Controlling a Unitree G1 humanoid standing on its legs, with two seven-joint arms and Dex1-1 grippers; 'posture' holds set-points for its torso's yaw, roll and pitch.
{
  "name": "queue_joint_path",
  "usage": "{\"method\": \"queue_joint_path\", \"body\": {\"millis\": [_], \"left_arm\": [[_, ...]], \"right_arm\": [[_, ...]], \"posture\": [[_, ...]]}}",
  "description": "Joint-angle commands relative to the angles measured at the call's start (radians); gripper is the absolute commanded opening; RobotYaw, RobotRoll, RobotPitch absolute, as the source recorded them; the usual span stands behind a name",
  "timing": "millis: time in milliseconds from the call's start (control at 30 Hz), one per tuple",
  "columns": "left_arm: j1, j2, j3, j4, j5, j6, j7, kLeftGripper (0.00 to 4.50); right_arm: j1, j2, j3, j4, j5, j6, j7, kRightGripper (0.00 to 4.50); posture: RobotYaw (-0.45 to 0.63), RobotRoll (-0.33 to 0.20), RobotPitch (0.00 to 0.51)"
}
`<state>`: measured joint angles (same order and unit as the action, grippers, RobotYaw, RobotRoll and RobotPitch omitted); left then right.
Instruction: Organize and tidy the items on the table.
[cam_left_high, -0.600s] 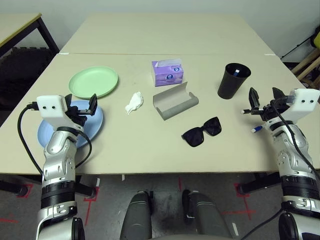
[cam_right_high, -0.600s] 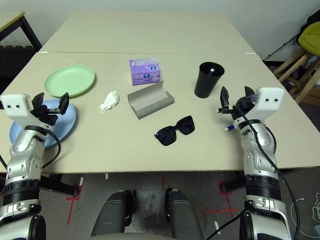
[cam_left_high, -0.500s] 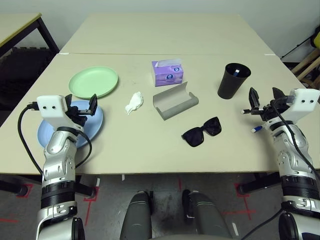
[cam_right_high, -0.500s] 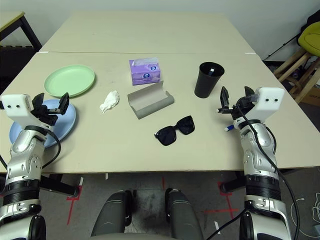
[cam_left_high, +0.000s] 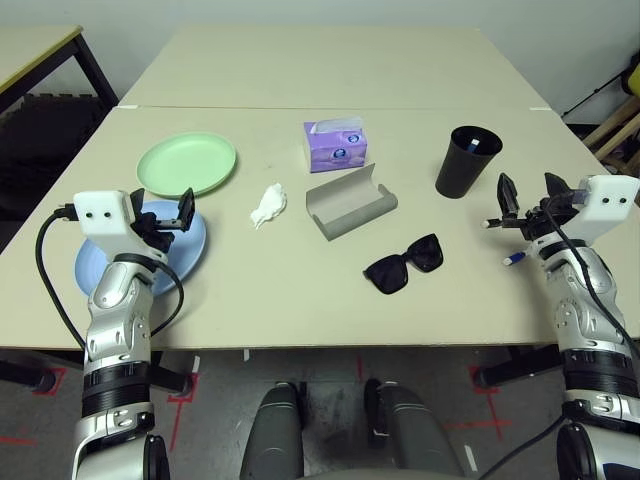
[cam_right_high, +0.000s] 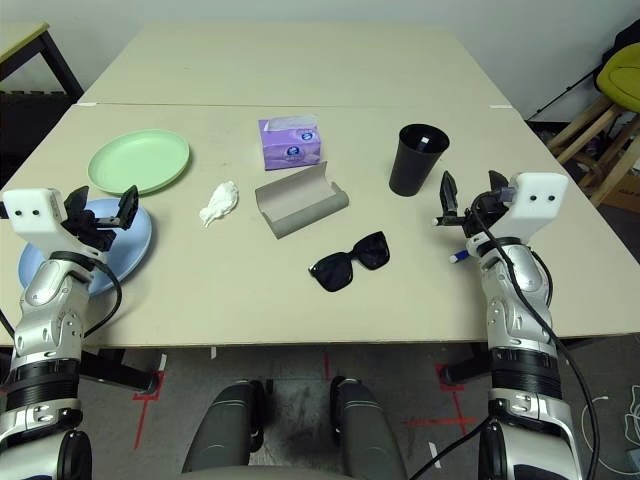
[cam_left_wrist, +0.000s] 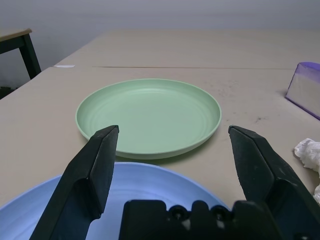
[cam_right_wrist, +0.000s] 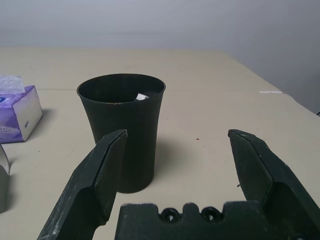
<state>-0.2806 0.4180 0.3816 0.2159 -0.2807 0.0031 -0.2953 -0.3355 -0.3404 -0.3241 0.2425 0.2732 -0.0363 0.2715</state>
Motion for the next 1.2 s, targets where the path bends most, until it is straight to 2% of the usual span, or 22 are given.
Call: {"method": "queue_joint_path", "body": {"millis": [33, 300, 567, 733, 900, 1067, 1200], "left_arm": [[0.008, -0.004, 0.0, -0.002, -0.006, 0.004, 0.004, 4.5], [0.013, -0.009, -0.004, -0.006, -0.004, 0.001, 0.002, 4.5], [0.021, -0.007, -0.008, -0.025, -0.004, 0.012, 0.001, 4.5], [0.03, -0.006, -0.007, -0.042, -0.003, 0.017, 0.003, 4.5], [0.043, -0.008, -0.006, -0.06, -0.002, 0.024, 0.008, 4.5], [0.053, -0.003, -0.004, -0.08, -0.001, 0.035, 0.01, 4.5], [0.069, 0.004, -0.003, -0.101, 0.001, 0.043, 0.011, 4.5]], "right_arm": [[-0.001, -0.003, 0.009, 0.008, -0.001, -0.002, 0.011, 4.46], [0.022, -0.013, 0.005, 0.005, -0.001, -0.004, 0.032, 4.46], [0.012, -0.016, 0.011, 0.0, 0.079, 0.019, 0.136, 4.46], [-0.011, -0.071, 0.069, 0.024, 0.091, 0.008, 0.322, 4.46], [-0.067, -0.133, 0.173, 0.06, 0.116, -0.007, 0.625, 4.46], [-0.107, -0.135, 0.23, 0.081, 0.107, -0.042, 0.76, 4.46], [-0.098, -0.135, 0.281, 0.054, 0.106, -0.064, 0.863, 4.46]], "posture": [[0.11, 0.0, 0.1], [0.11, 0.0, 0.101], [0.12, 0.0, 0.099], [0.13, 0.0, 0.101], [0.15, 0.0, 0.105], [0.16, 0.0, 0.11], [0.18, 0.0, 0.115]]}}
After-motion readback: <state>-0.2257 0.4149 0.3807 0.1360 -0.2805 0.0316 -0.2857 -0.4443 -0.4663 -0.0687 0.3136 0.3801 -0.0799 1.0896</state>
